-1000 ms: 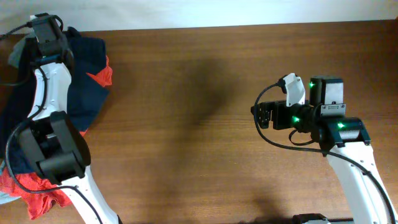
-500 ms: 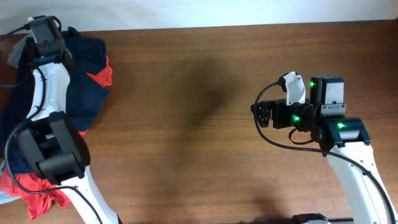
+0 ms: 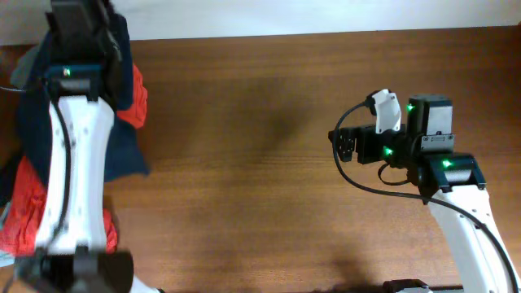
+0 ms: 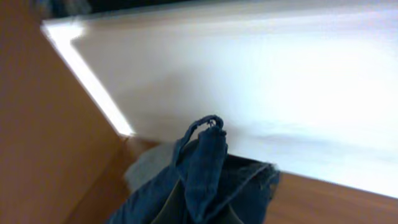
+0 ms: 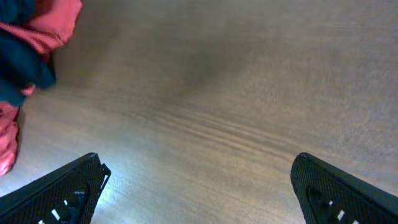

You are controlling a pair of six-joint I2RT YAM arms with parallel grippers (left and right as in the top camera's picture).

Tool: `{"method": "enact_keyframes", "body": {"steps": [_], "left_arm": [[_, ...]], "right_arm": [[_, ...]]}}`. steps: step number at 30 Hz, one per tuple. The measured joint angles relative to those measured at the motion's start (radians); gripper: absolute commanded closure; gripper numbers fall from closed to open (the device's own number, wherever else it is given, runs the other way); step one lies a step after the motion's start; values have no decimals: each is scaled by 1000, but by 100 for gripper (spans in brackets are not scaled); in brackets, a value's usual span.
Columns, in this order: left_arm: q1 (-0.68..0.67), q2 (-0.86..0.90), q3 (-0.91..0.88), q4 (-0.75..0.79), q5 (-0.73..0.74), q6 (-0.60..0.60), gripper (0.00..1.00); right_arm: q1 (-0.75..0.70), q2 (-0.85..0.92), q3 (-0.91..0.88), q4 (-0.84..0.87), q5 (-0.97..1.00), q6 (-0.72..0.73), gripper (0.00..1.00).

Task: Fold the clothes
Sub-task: 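Lift the navy shorts with the left gripper and pull them rightward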

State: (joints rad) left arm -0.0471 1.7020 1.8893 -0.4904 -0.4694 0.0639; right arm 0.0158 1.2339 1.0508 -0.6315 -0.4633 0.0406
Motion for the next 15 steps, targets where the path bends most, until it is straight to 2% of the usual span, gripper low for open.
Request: {"method": "enact_keyframes", "body": {"steps": [7, 11, 15], "left_arm": [[-177, -143, 6, -93, 116, -2, 99], [-256, -166, 6, -95, 187, -11, 99], [-306, -183, 5, -105, 265, -41, 99]], "right_arm": [[0, -1, 159, -150, 0, -5, 1], [0, -13, 269, -302, 2, -60, 1], [0, -55, 332, -376, 3, -132, 1]]}}
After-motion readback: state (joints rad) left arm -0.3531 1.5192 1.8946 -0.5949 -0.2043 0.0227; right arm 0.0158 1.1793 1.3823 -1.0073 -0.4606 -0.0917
